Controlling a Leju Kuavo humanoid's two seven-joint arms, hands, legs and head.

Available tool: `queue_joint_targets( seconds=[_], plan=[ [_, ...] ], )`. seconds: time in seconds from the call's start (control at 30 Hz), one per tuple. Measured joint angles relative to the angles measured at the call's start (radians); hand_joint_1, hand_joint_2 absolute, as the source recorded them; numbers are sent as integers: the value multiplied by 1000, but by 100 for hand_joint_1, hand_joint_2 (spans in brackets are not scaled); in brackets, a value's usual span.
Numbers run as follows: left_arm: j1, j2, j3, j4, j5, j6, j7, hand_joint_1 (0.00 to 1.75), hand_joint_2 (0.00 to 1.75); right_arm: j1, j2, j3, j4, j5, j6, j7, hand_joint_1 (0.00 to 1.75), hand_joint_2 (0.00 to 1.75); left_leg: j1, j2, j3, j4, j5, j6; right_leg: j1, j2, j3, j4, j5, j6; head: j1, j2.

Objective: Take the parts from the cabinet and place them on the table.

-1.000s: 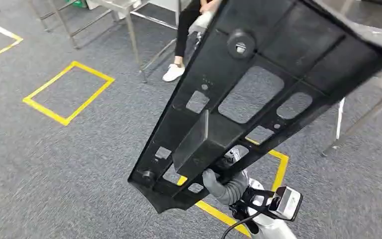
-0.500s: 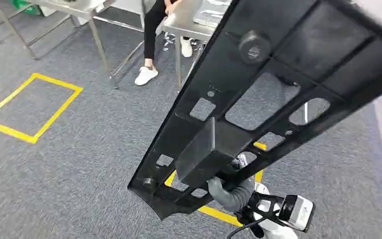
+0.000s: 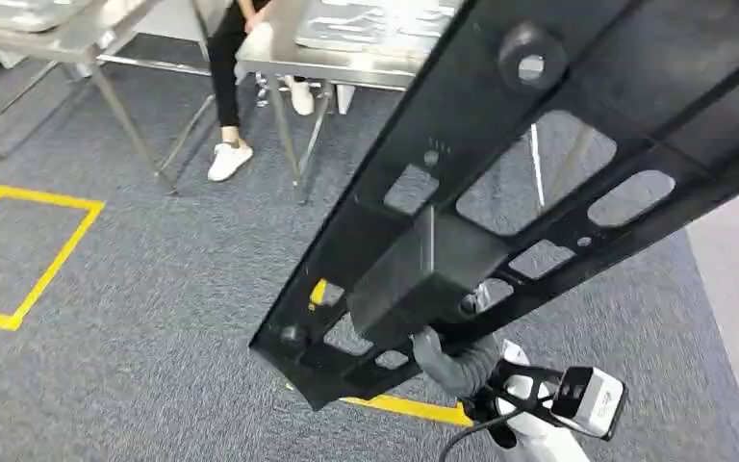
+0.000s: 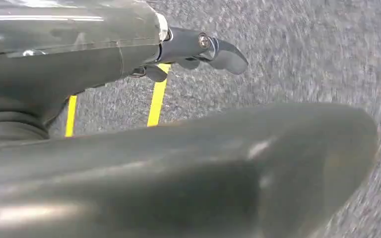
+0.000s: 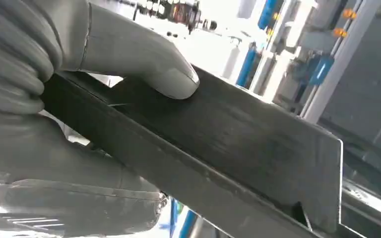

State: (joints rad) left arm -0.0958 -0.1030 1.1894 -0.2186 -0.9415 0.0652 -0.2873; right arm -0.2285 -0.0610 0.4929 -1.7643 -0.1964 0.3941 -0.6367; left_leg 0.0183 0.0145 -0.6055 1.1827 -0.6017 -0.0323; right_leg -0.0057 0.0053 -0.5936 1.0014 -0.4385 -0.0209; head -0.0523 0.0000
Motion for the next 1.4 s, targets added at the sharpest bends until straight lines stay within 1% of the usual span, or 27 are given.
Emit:
queue_joint_targets(
  seconds=[0.03, 0.07, 0.1, 0.17, 0.2, 0.23, 0.27, 0.37, 0.4, 0.43, 0.47, 0.53, 0.57, 0.6, 0.63, 0.7, 0.73, 0.87, 0.93, 0.97, 1.03, 1.07, 1.1, 1.13, 1.23, 1.3, 1.4],
  plan=[
    [3, 0, 0, 0, 1, -1, 0, 0, 0, 0, 0, -1, 0, -3, 0, 0, 175, 175, 0, -4, -41, 82, -31, -1, 2, 13, 0, 1, -1, -2, 0, 0],
    [6, 0, 1, 0, 1, -2, 0, 0, 0, 1, 0, -1, 1, -7, 0, 0, 175, 175, 0, -5, -70, 133, -38, -2, 3, 27, 0, 2, -1, -2, 0, 0],
    [7, 0, 2, 0, 5, -5, 1, 0, 0, 1, 0, -1, 1, -11, 3, 0, 175, 175, 0, -5, -74, 128, -15, -2, 3, 43, 1, 3, -1, -2, 0, 0],
    [4, 1, 2, 0, 8, -9, 1, 0, 0, -1, 0, -1, 1, -18, 8, 1, 175, 175, 2, -10, -27, 3, 77, 1, 2, 69, 4, 7, -4, 2, 0, 0],
    [3, 2, 3, 0, 10, -11, 0, 0, 0, -3, 0, -2, 1, -20, 8, 2, 175, 175, 4, -29, 12, -91, 128, 3, 1, 81, 5, 11, -7, 6, 0, 0],
    [3, 2, 4, 0, 10, -12, 1, 0, 0, -7, 0, -2, 1, -22, 8, 6, 175, 175, 7, -71, 32, -139, 132, 10, -2, 88, 2, 14, -9, 10, 0, 0],
    [3, 2, 5, 0, 11, -13, 1, 0, 0, -13, 0, -1, 1, -23, 8, 13, 175, 175, 8, -78, 38, -168, 124, 14, 4, 98, -5, 25, -10, 15, 0, 0],
    [1, 2, 8, 0, 13, -29, 9, 0, 0, -17, 0, -3, 0, -32, 8, 38, 175, 175, 0, -66, 39, -160, 125, 28, -2, 114, -11, 15, -4, 35, 0, 0],
    [-1, 1, 8, 0, 13, -34, 9, 0, 0, -17, 0, -3, 0, -33, 8, 40, 175, 175, 11, -59, 42, -170, 131, 37, 0, 113, -12, 19, -8, 41, 0, 0],
    [-3, 2, 9, 0, 13, -41, 8, 0, 0, -15, 0, -6, 0, -34, 7, 41, 175, 175, 9, -54, 45, -174, 134, 42, 3, 59, -19, 41, -23, 45, 0, 0],
    [-3, 2, 9, 0, 12, -46, 5, 0, 0, -15, 0, -7, -1, -32, 8, 41, 175, 175, 8, -49, 45, -174, 134, 49, 2, 25, -46, 97, -57, 49, 0, 0],
    [3, 3, 9, 0, 12, -55, 3, 0, 0, -3, 0, -10, -3, -31, 9, 37, 175, 175, 5, -36, 46, -174, 133, 51, -4, 6, -125, 253, -126, 55, 0, 0],
    [6, 3, 9, 0, 12, -55, 2, 0, 0, 8, -1, -11, -3, -31, 11, 35, 175, 175, 5, -30, 45, -174, 131, 51, -6, 5, -155, 309, -139, 57, 0, 0],
    [7, 3, 9, 0, 12, -57, 0, 0, 0, 17, -1, -13, -3, -31, 12, 33, 175, 175, 5, -25, 46, -173, 130, 51, -8, 4, -161, 318, -129, 59, 0, 0],
    [7, 3, 10, 0, 12, -60, 0, 0, 0, 23, -1, -13, -3, -31, 13, 31, 175, 175, 5, -21, 47, -172, 126, 49, -10, 3, -146, 281, -99, 58, 0, 0],
    [5, 3, 10, 0, 11, -65, -2, 0, 0, 26, -2, -17, -3, -30, 19, 27, 175, 175, 5, -16, 53, -171, 120, 43, -10, -3, -58, 110, -12, 53, 0, 0],
    [4, 2, 10, 0, 10, -66, -3, 0, 0, 26, -3, -20, -3, -29, 20, 26, 175, 175, 4, -14, 58, -172, 117, 38, -9, -11, -18, 32, 2, 48, 0, 0],
    [3, 3, 10, 0, 10, -68, -6, 0, 0, 34, -7, -24, -3, -29, 26, 23, 175, 175, -1, -8, 66, -180, 108, 14, 5, -4, -12, 21, -16, 25, 0, 0],
    [1, 4, 10, 0, 8, -69, -12, 0, 0, 35, -7, -27, -3, -27, 27, 20, 175, 175, 3, -7, 72, -164, 94, 3, -4, -2, 9, 4, -13, 11, 0, 0],
    [0, 4, 10, 0, 7, -69, -13, 0, 0, 34, -7, -27, -3, -27, 27, 18, 175, 175, 2, -8, 49, -116, 70, 2, -4, -3, 15, 2, -18, 3, 0, 0],
    [2, 3, 10, 0, 7, -69, -13, 0, 0, 39, -8, -27, -3, -21, 27, 16, 175, 175, 2, -8, -42, 46, 4, -1, 1, -3, 24, 2, -26, -7, 0, 0],
    [4, 3, 10, 0, 7, -69, -13, 0, 0, 43, -8, -27, -3, -17, 27, 15, 175, 175, 2, -8, -87, 118, -13, -2, 5, -1, 28, 3, -31, -9, 0, 0],
    [6, 3, 10, 0, 7, -69, -13, 0, 0, 46, -8, -27, -3, -14, 27, 15, 175, 175, 2, -8, -112, 144, -3, -1, 7, 2, 34, 3, -36, -9, 0, 0],
    [7, 4, 10, 0, 7, -69, -13, 0, 0, 49, -8, -27, -3, -12, 27, 15, 175, 175, 2, -8, -110, 120, 31, 1, 9, 6, 43, 3, -43, -9, 0, 0],
    [6, 6, 10, 0, 7, -69, -14, 0, 0, 50, -8, -27, -3, -9, 26, 15, 175, 175, -5, -11, -17, -128, 186, 25, 13, 10, 75, 3, -67, -5, 0, 0],
    [3, 7, 10, 0, 7, -69, -16, 0, 0, 49, -8, -28, -3, -7, 26, 14, 175, 175, -14, -11, 3, -161, 158, 37, 14, 13, 73, 5, -75, 8, 0, 0],
    [5, 7, 10, 0, 7, -69, -18, 0, 0, 49, -8, -29, -6, -6, 24, 15, 175, 175, -11, -14, 17, -175, 154, 50, 12, 11, 82, 10, -70, 25, 0, 0]
  ],
)
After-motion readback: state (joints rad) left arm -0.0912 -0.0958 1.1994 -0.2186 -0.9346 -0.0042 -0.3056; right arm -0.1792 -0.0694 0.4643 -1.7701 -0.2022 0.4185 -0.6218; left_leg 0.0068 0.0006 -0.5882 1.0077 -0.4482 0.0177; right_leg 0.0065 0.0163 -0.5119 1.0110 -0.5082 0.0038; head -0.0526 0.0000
